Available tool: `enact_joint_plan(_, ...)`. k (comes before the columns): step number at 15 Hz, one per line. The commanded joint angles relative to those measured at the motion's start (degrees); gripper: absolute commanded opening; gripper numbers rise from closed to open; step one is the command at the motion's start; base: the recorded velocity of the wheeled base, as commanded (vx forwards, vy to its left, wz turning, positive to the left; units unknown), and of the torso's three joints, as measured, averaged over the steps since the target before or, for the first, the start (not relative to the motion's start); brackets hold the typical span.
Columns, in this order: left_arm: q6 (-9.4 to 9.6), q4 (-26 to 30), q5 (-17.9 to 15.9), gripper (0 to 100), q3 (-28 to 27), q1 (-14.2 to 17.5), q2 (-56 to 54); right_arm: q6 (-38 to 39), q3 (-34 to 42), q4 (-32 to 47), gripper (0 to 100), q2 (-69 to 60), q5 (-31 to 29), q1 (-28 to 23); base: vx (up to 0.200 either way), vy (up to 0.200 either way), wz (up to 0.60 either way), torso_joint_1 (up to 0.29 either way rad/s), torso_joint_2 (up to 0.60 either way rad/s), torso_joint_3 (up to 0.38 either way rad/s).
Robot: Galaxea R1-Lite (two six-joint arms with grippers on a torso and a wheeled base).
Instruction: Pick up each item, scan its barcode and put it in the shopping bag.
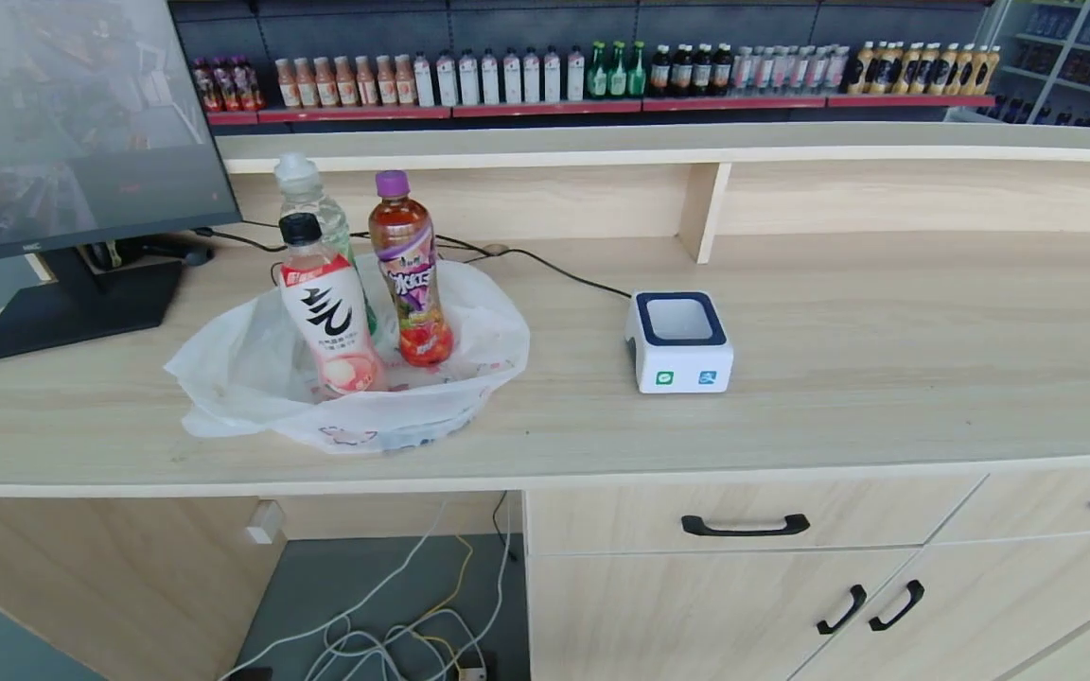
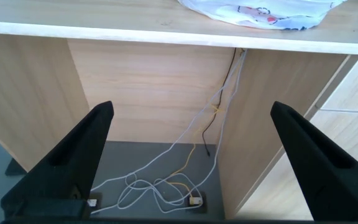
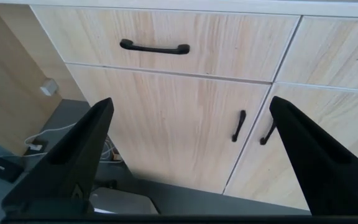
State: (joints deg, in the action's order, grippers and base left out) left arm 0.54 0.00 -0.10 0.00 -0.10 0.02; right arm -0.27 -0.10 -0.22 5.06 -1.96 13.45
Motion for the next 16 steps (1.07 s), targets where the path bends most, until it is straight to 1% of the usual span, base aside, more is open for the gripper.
enact_joint_plan(1,-0.01,0.0,0.01,100,0.0,0.01,-0.02,0.0,0.01,-0.04,100,0.3,0.03,0.0,0.0,-0.2,0.0,0.002,0.01,0.002)
enact_joint_plan(2,-0.01,0.0,0.01,100,0.0,0.01,-0.02,0.0,0.01,-0.04,100,0.3,0.03,0.0,0.0,-0.2,0.0,0.002,0.01,0.007)
enact_joint_plan(16,-0.01,0.0,0.01,100,0.0,0.1,-0.02,0.36,0.01,-0.04,100,0.3,0.03,0.26,0.0,0.0,0.0,0.0,0.0,0.0)
